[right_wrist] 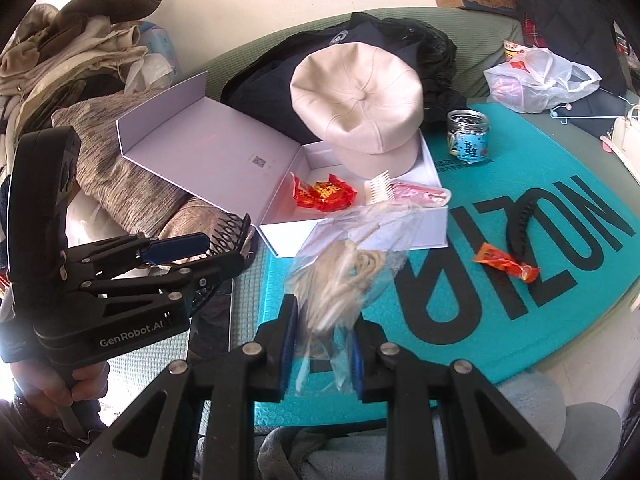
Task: Organize objects
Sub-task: 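Carry the black comb and clear bag toward the white box with both tools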
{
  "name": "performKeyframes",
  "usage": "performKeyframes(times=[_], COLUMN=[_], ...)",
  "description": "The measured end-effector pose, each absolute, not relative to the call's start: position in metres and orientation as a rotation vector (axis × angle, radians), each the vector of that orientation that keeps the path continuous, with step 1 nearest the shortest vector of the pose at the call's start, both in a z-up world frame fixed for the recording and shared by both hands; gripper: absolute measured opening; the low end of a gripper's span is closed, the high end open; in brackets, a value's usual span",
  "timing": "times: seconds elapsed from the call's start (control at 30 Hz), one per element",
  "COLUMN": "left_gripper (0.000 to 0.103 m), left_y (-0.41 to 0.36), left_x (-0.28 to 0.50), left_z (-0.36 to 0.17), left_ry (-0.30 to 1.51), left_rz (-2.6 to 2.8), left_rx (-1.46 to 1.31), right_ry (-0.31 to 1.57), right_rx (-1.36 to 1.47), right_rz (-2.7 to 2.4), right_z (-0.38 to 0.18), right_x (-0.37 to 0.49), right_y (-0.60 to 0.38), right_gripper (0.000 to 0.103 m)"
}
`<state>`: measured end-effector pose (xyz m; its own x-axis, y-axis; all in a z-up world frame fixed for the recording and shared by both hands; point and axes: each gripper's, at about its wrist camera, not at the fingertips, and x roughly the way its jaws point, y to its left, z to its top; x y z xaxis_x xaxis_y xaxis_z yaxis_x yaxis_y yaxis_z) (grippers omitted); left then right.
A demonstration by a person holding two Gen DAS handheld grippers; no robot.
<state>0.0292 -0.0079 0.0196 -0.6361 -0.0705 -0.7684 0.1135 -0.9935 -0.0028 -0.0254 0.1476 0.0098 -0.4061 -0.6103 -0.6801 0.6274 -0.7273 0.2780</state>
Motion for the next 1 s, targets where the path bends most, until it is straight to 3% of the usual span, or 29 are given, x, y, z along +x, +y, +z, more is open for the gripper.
performKeyframes(times=[1.0], left_gripper=[0.044], left_y=[-0.066], left_x=[-0.084], left_z=[0.006], left_ry=[0.113], left_rz=[-2.658], left_rx=[1.252], right_ry=[0.134], right_rx=[1.012], right_rz=[-2.073], right_z=[0.002], right_x=[-0.133], right_y=[0.083], right_gripper=[0.022])
